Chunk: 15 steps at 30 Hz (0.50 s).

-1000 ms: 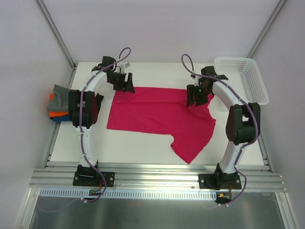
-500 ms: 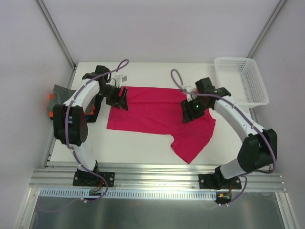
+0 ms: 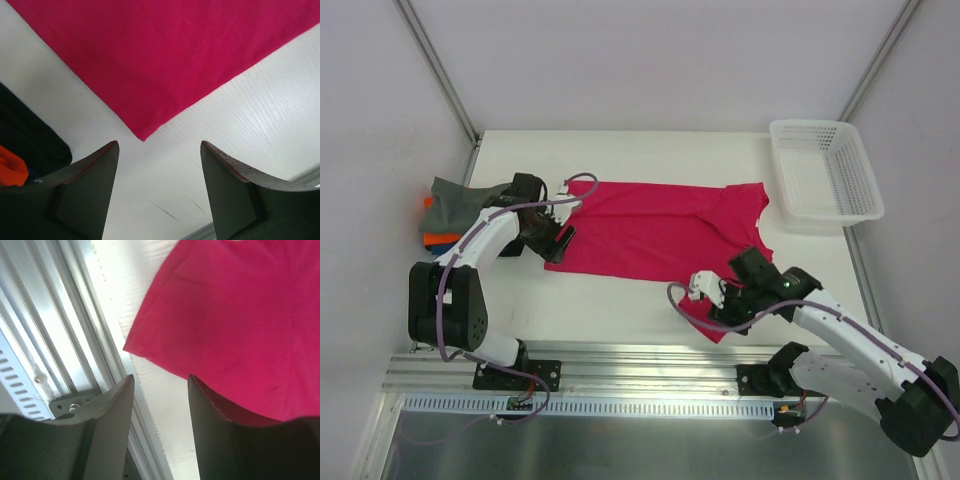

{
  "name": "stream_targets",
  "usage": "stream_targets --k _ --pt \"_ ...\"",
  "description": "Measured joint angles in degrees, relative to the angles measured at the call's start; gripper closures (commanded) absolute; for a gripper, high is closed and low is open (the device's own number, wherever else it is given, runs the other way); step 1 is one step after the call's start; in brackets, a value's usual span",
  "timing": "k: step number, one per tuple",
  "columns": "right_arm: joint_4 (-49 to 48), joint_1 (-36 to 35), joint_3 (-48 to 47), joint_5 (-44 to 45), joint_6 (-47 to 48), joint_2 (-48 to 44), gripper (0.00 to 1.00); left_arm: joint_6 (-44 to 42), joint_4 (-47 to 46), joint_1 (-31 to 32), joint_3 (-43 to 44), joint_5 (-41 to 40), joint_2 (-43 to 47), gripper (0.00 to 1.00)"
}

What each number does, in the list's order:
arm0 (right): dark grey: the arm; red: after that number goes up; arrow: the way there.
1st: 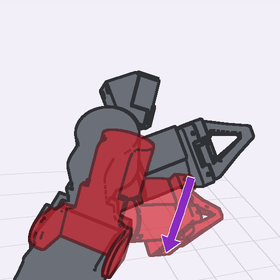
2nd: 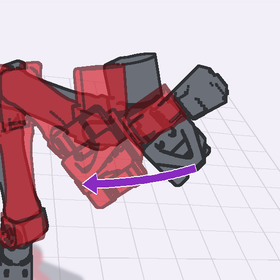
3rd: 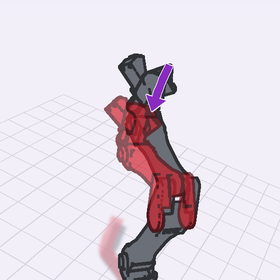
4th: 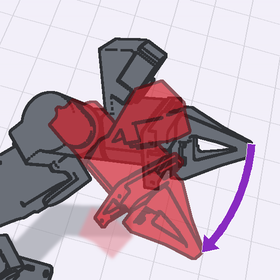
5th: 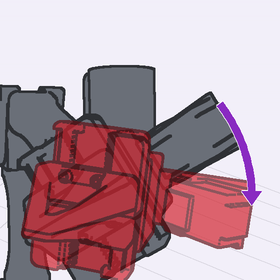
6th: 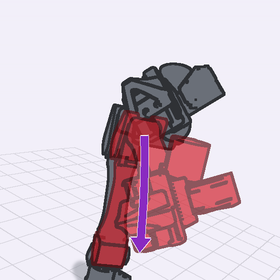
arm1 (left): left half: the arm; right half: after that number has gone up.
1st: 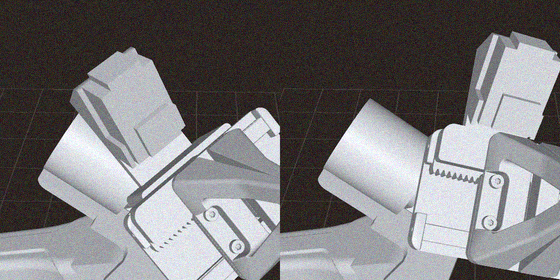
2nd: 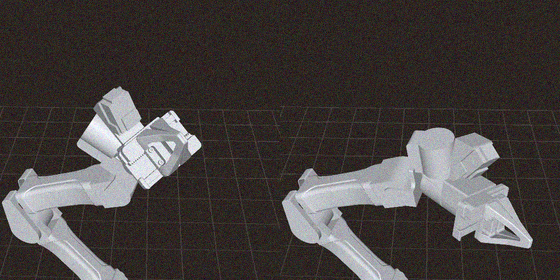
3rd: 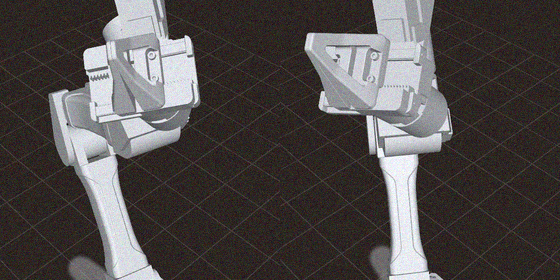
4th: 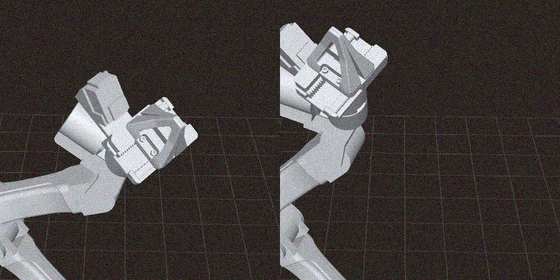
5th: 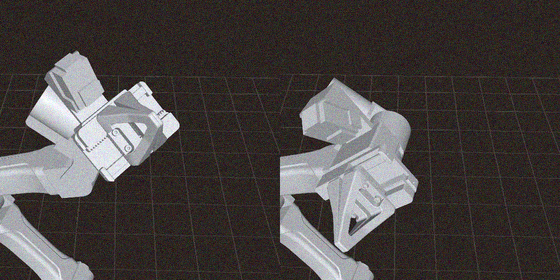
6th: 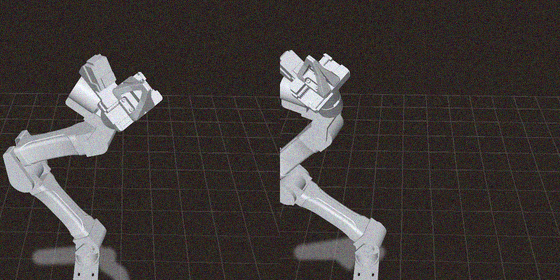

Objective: Fold and stack the t-shirts
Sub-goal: Grap the side of the flattened tshirt closest away from the robot with both arms

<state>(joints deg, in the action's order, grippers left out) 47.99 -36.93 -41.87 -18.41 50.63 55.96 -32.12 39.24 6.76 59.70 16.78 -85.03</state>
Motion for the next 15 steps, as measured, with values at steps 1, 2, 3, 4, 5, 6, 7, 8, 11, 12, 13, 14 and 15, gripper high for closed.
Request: stream_targets --k 1,2,3,4,5,6,7,8,11,12,13,14,15 --pt "-0.4 -1.8 1.8 0.7 0.8 -1.8 0.5 0.3 -0.8 0.0 0.0 -0.7 0.0 0.33" --pt "-0.4 -3.5 3.2 1.4 1.3 -3.2 0.5 0.6 -1.2 0.0 0.0 -1.0 0.0 0.34" --pt "-0.5 -5.4 4.7 1.7 1.9 -4.8 0.5 1.0 -1.7 0.0 0.0 -1.4 0.1 0.33" --pt "-0.5 -6.8 5.8 1.7 2.4 -6.0 0.5 1.2 -2.1 0.0 0.0 -1.8 0.2 0.33" --pt "-0.7 -7.6 6.7 1.7 2.6 -7.0 0.5 1.3 -2.4 0.0 0.0 -2.3 0.3 0.33" --pt "-0.9 -8.1 7.4 1.7 2.6 -7.7 0.5 1.3 -2.7 0.0 0.0 -2.6 0.6 0.33" --pt "-1.2 -8.4 8.0 1.7 2.6 -8.1 0.5 1.3 -2.9 0.0 0.0 -3.0 0.8 0.33" --pt "-1.6 -8.8 8.5 1.7 2.6 -8.4 0.5 1.3 -3.1 0.0 0.0 -3.5 0.9 0.33" --pt "-3.5 -10.1 10.4 1.7 2.6 -8.7 0.52 1.3 -3.1 0.0 0.3 -4.2 1.0 0.33" --pt "-4.2 -10.3 11.1 1.7 2.7 -8.6 0.53 1.3 -3.1 0.0 0.5 -4.4 1.0 0.33" --pt "-4.8 -10.4 11.8 1.8 2.8 -8.5 0.54 1.3 -3.0 0.0 0.9 -4.5 1.0 0.33" --pt "-5.3 -10.5 12.2 1.9 3.0 -8.3 0.54 1.3 -3.1 0.0 1.3 -4.5 1.0 0.33" --pt "-5.9 -10.6 12.7 2.0 3.2 -7.9 0.55 1.3 -3.1 0.0 1.8 -4.6 1.0 0.33"
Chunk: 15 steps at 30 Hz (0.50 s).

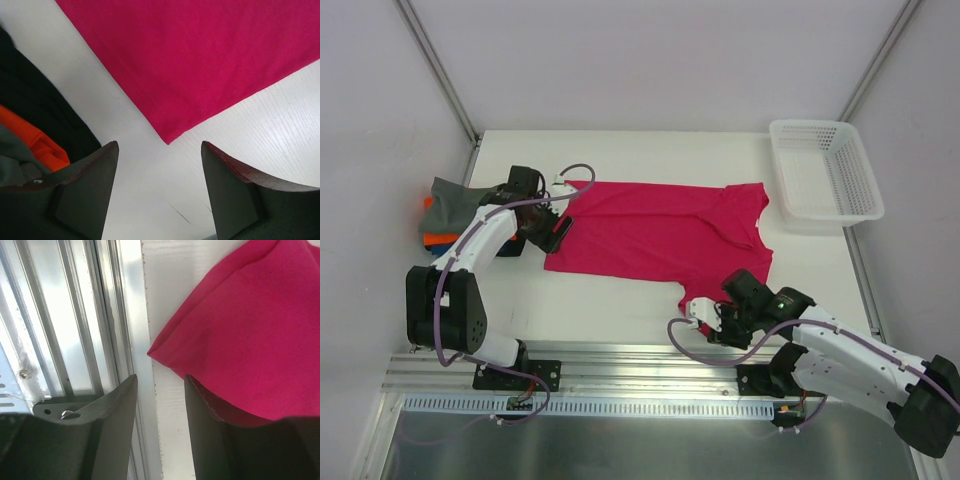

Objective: Fold and stack the t-shirts
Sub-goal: Grap the side of the flattened tshirt closest away from the robot with both arms

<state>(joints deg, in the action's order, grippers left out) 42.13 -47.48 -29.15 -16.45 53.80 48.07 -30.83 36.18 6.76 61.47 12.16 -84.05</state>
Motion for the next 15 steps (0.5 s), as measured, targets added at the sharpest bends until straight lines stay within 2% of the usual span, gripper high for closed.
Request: stream_targets --k 15 --pt "-3.9 -3.5 -0.2 0.1 2.7 5.4 0.59 0.2 -1.2 0.0 3.3 -0.5 -1.4 0.33"
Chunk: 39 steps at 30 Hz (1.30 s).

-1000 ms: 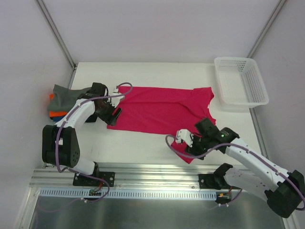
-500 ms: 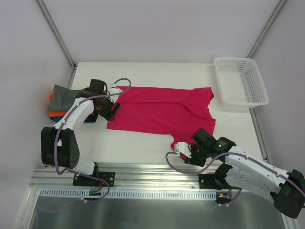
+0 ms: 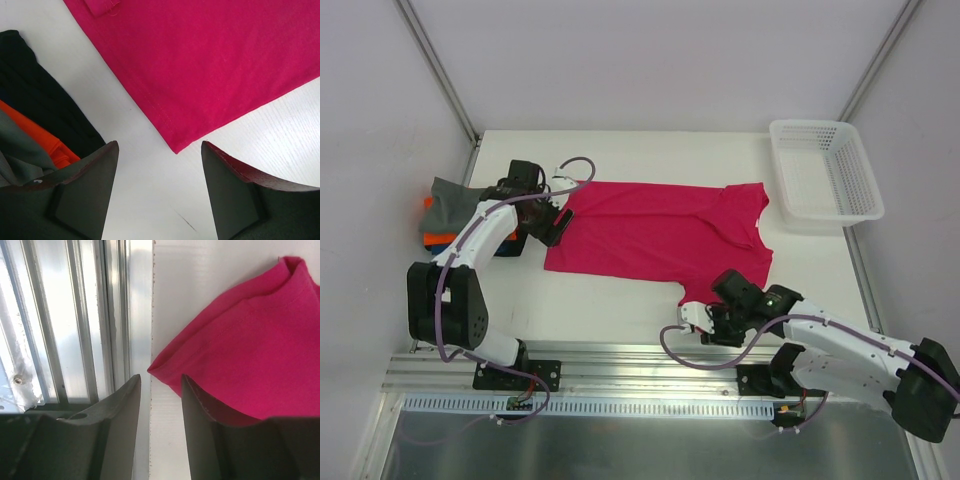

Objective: Fold and stack the t-shirts
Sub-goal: Grap the side of the flattened tshirt closest away from the robot with both arms

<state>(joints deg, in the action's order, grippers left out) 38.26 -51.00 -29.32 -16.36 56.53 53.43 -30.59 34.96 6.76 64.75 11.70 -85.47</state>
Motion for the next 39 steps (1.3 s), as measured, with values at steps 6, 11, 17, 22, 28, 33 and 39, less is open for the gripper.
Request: stream_targets --k 6,11,17,22,28,33,39 --pt "0.2 -1.0 -2.8 -1.3 0.2 2.1 0.6 0.1 0.0 0.0 0.7 0.3 -0.7 0.33" --pt "1.4 -1.9 -4.5 -2.2 0.8 4.7 0.59 0.9 -0.1 0.0 2.1 0.3 -0.7 0.32" --pt "4.3 -2.1 -6.1 -3.5 1.9 8.5 0.6 1.2 -0.1 -0.1 3.2 0.8 -0.7 0.32" --pt "5.9 -2.1 -7.3 -3.6 2.9 12.9 0.6 1.6 0.0 -0.1 4.3 1.3 -0.7 0.31" --pt "6.1 -2.1 -9.5 -3.3 3.8 19.1 0.63 2.2 -0.2 -0.1 6.3 1.3 -0.7 0.31" --pt "5.7 -2.1 -9.9 -2.4 4.0 20.5 0.63 2.6 -0.1 -0.1 6.8 1.5 -1.3 0.31" --pt "4.9 -2.2 -9.9 -0.2 4.5 21.7 0.62 2.8 -0.1 -0.1 7.4 1.7 -3.2 0.31"
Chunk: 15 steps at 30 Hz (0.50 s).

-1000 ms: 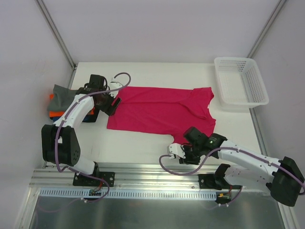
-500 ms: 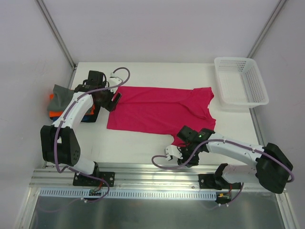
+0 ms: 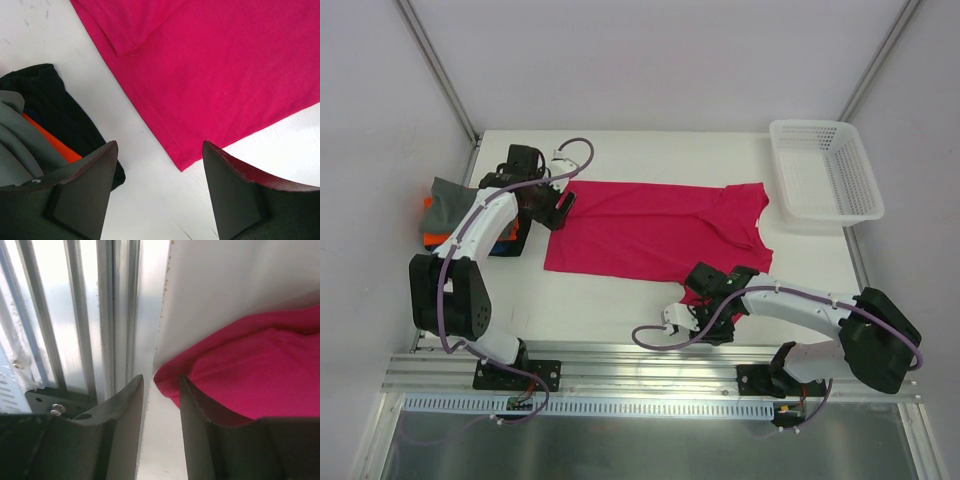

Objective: Fold and stack the t-shirts
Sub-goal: Grap the side of the flattened tshirt closest away from the robot with both arms

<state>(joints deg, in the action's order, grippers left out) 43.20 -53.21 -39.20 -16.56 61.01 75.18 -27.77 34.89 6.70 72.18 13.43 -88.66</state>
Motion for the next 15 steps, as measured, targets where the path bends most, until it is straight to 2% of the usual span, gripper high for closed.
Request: stream_targets --k 2,3,4,7,10,15 --pt "-0.8 -0.3 0.2 1.4 0.3 0.0 0.64 0.1 0.0 0.0 0.3 0.0 -0.4 0.31" --pt "-1.6 -0.6 0.5 2.4 0.7 0.0 0.7 0.2 0.0 0.0 0.5 0.0 -0.5 0.31" --pt "-2.4 -0.8 1.1 3.3 1.1 0.0 0.83 0.3 0.0 0.0 0.7 0.1 -0.6 0.31" --pt "-3.8 -1.4 1.9 5.8 2.1 -0.5 0.95 0.6 0.0 0.0 1.4 0.3 -0.6 0.31" --pt "-4.1 -1.4 2.1 7.5 2.5 -0.9 0.99 1.2 -0.1 0.0 1.6 1.0 -0.6 0.31" --pt "0.1 -0.2 -1.3 10.1 3.7 -1.8 0.99 1.0 -0.1 0.0 1.6 1.2 -0.6 0.34"
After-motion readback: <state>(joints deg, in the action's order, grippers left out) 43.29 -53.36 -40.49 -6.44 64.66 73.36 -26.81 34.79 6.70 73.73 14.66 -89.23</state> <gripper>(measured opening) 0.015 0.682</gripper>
